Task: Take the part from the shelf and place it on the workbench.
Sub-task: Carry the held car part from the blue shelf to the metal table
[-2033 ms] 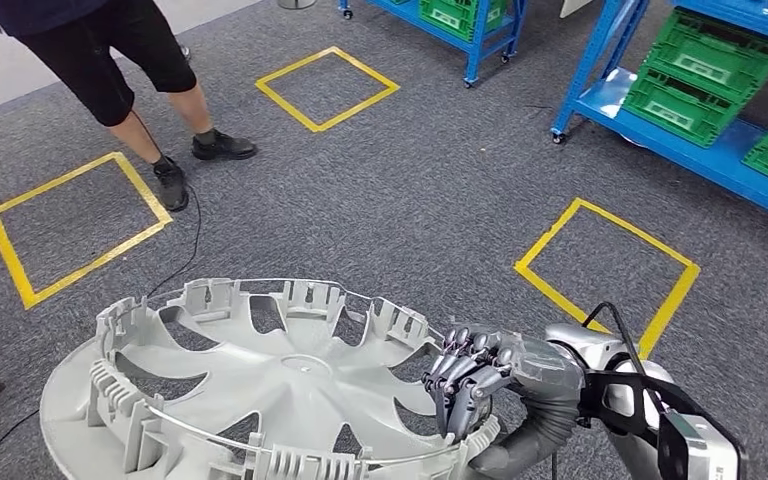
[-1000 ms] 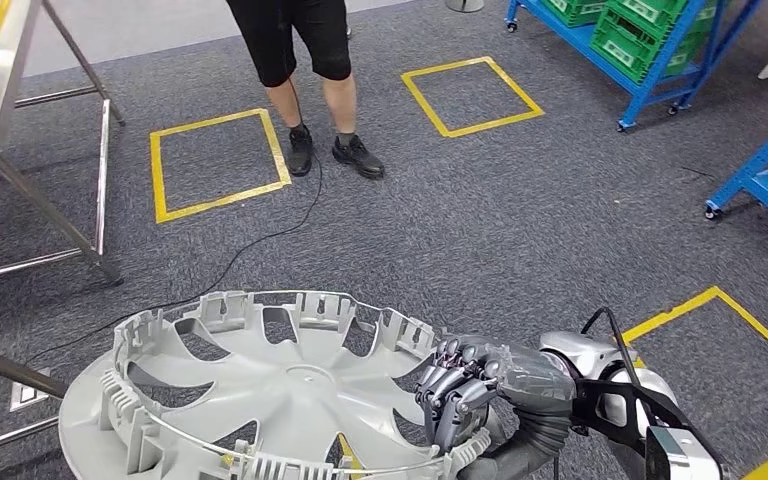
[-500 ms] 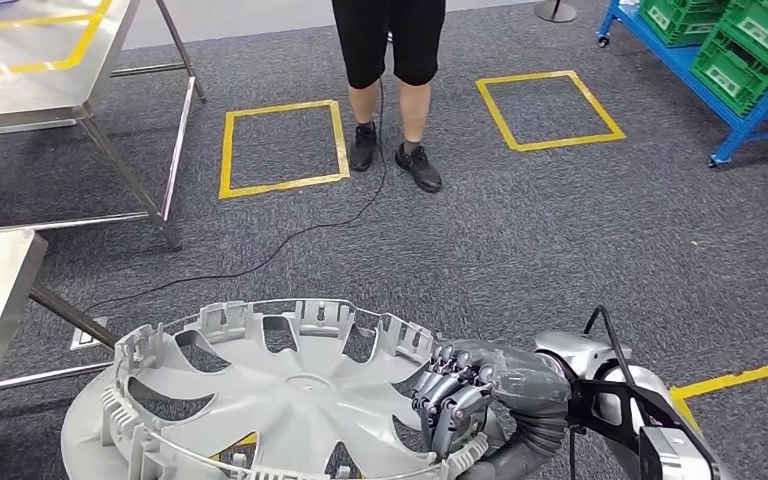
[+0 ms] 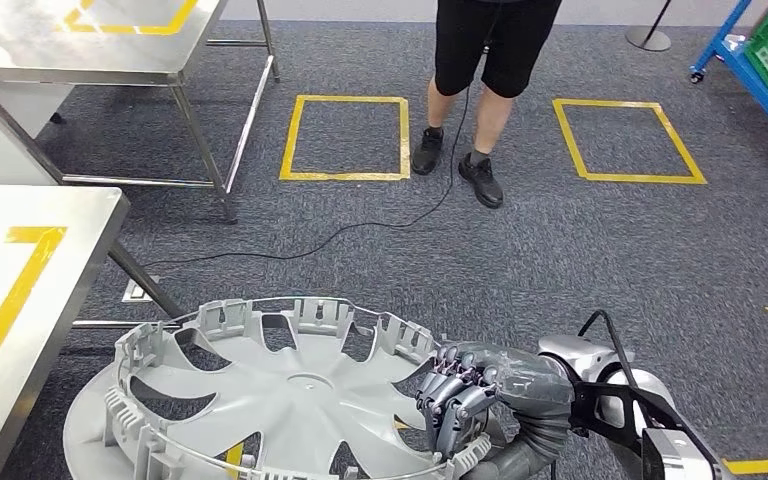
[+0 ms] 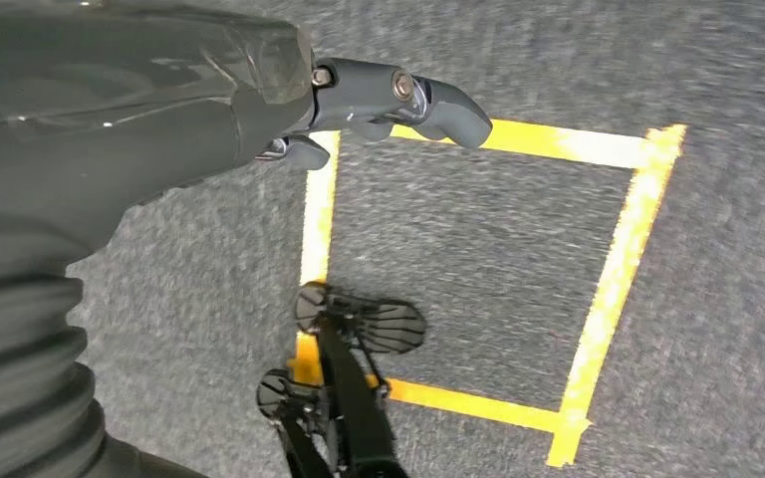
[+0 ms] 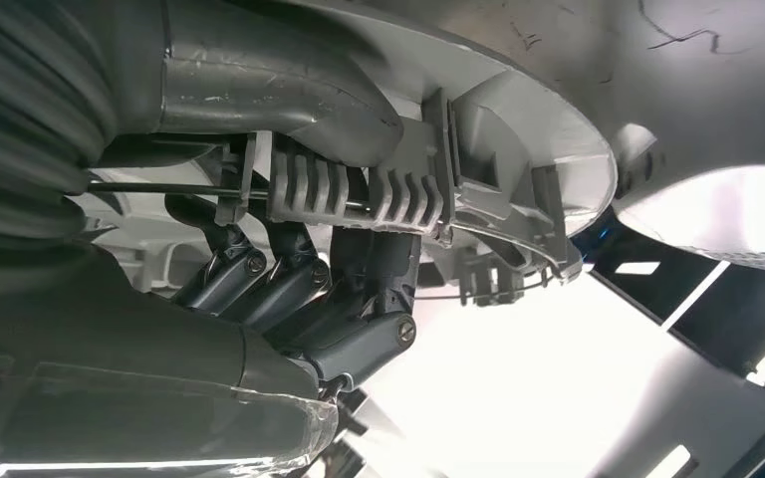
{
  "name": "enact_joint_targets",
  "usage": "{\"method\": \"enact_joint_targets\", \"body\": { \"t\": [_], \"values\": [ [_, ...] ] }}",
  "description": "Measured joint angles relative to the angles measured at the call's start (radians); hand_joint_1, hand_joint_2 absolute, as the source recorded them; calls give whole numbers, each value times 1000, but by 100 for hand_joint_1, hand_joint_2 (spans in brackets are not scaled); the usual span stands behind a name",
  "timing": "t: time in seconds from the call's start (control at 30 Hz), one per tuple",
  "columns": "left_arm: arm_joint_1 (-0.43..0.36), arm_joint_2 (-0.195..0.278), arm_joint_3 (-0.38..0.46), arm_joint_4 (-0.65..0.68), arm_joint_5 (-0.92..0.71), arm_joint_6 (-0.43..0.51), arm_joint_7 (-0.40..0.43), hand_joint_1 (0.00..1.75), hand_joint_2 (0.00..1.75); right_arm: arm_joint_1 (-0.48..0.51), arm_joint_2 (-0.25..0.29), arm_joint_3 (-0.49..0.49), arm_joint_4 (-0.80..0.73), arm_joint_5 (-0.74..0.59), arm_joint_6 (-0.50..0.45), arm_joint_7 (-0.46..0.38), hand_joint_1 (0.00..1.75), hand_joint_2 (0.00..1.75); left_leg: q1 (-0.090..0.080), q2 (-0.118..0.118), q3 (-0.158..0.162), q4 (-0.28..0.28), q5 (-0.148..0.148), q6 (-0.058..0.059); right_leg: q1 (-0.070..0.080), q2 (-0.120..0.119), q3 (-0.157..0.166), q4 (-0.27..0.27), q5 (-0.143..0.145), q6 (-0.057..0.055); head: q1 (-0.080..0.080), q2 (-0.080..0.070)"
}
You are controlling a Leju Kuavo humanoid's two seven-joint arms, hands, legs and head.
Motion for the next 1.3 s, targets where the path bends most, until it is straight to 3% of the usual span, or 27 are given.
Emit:
{"method": "enact_joint_targets", "body": {
  "t": [0.13, 0.2, 0.23, 0.3, 0.33, 0.37, 0.43, 0.5, 0.57, 0.6, 0.63, 0.67, 0.73, 0.8, 0.87, 0.9, 0.97, 1.03, 1.1, 1.13, 1.17, 1.23, 1.3],
  "values": [
    [0, -1, 0, 0, 0, 3, 2, 0, 175, 1, -1, 0, 4, 2, -1, -4, 175, 175, 0, -12, 1, 0, 0, 0, 0, 1, -13, 11, 5, 3, 0, 0],
    [0, -2, 0, 0, 0, 6, 3, 0, 175, 1, -2, 0, 8, 4, -1, -8, 175, 175, 0, -25, 1, 0, 0, 0, 0, 2, -4, -22, 27, 9, 0, 0],
    [-1, -2, 1, 0, 0, 13, 5, 0, 175, -2, -4, 0, 16, 7, 0, -13, 175, 175, 1, -42, 2, 1, -1, -2, -3, 23, 24, -97, 63, 15, 0, 0],
    [-7, -2, 4, 0, 0, 21, 4, 0, 175, -17, -7, 4, 37, 13, 0, -20, 175, 175, 0, -84, -2, 6, -3, -13, -4, 60, 84, -241, 133, 14, 0, 0],
    [-10, -3, 5, 0, 0, 21, 1, 0, 175, -29, -7, 7, 49, 14, 1, -21, 175, 175, 0, -104, -5, 6, -4, -21, -3, 74, 107, -291, 156, 9, 1, 0],
    [-11, -3, 5, 0, 0, 17, -2, 0, 175, -41, -5, 11, 59, 11, 4, -22, 175, 175, 0, -112, -7, 8, -4, -28, -3, 65, 111, -294, 159, 0, 0, 0],
    [-14, -4, 5, 0, 0, 12, -7, 0, 175, -67, 0, 21, 73, 1, 11, -21, 175, 175, 0, -70, -22, 31, -18, -39, -3, 42, 116, -297, 160, -12, -2, 0],
    [-23, -8, 7, 0, 0, 18, -8, 0, 175, -88, 5, 33, 85, -13, 15, -16, 175, 175, 0, -1, -71, 127, -65, -47, -1, 18, 122, -299, 156, -21, -5, 0],
    [-27, -14, 11, 0, 0, 29, -7, 0, 175, -101, 9, 45, 96, -24, 15, -9, 175, 175, 4, 25, -136, 251, -111, -52, 5, -8, 124, -299, 151, -28, -6, 0],
    [-26, -16, 14, 0, 0, 33, -6, 0, 175, -106, 12, 51, 99, -30, 15, -6, 175, 175, 5, 28, -153, 281, -114, -53, 8, -20, 126, -299, 149, -30, -6, 0],
    [-25, -18, 17, 0, 0, 36, -5, 0, 175, -109, 15, 58, 101, -36, 15, -2, 175, 175, 5, 31, -150, 271, -99, -52, 10, -32, 128, -299, 146, -31, -6, 0],
    [-23, -18, 21, 0, 0, 39, -4, 0, 175, -113, 16, 63, 102, -40, 15, 1, 175, 175, 4, 38, -127, 224, -70, -50, 12, -45, 132, -299, 143, -31, -6, 0],
    [-23, -16, 28, 0, 0, 41, -2, 0, 175, -121, 18, 73, 103, -47, 15, 8, 175, 175, -4, 81, -54, 88, -16, -38, 18, -68, 141, -299, 136, -28, -5, 0],
    [-23, -14, 30, 0, 0, 40, -1, 0, 175, -127, 19, 79, 103, -51, 14, 10, 175, 175, -15, 111, -19, 21, -3, -24, 23, -89, 147, -300, 129, -21, -5, 0],
    [-21, -13, 30, 0, 0, 39, 0, 0, 175, -131, 21, 83, 103, -53, 13, 12, 175, 175, -19, 96, -17, 14, -4, -15, 24, -108, 151, -302, 123, -12, -6, 0],
    [-18, -14, 30, 0, 0, 39, 0, 0, 175, -132, 22, 84, 103, -54, 12, 15, 175, 175, -17, 84, -12, 8, -1, -11, 23, -104, 153, -300, 120, -8, -5, 0],
    [-16, -15, 29, 0, 0, 40, 2, 0, 175, -134, 23, 85, 103, -55, 11, 20, 175, 175, -9, 61, 3, -5, 7, -2, 18, -60, 134, -256, 97, -5, -4, 0],
    [-19, -20, 29, 0, 0, 43, 6, 0, 175, -133, 20, 86, 104, -55, 11, 25, 175, 175, -4, 35, 5, -9, 10, 3, 11, -12, 69, -134, 51, -7, -2, 0],
    [-19, -25, 30, 0, 0, 48, 10, 0, 175, -131, 18, 89, 106, -54, 10, 28, 175, 175, -3, 6, 5, -8, 9, 4, 6, -3, 6, -26, 23, -1, -1, 0],
    [-19, -28, 30, 0, 0, 50, 10, 0, 175, -130, 18, 90, 106, -54, 10, 29, 175, 175, -2, -9, 6, -8, 8, 3, 4, -1, -4, -18, 29, 6, -1, 0],
    [-18, -29, 31, 0, 0, 51, 11, 0, 175, -130, 18, 91, 106, -54, 10, 30, 175, 175, 0, -24, 7, -6, 8, 1, 1, 2, 8, -56, 53, 17, -1, 0],
    [-17, -31, 33, 0, 0, 52, 11, 0, 175, -130, 18, 92, 106, -55, 10, 32, 175, 175, 4, -54, 7, -1, 4, -7, -8, 29, 67, -195, 117, 35, 0, 0],
    [-15, -32, 35, 0, 0, 53, 10, 0, 175, -131, 18, 93, 106, -55, 10, 34, 175, 175, 4, -79, 2, 5, -1, -20, -11, 52, 110, -285, 152, 30, 0, 0]
  ]
}}
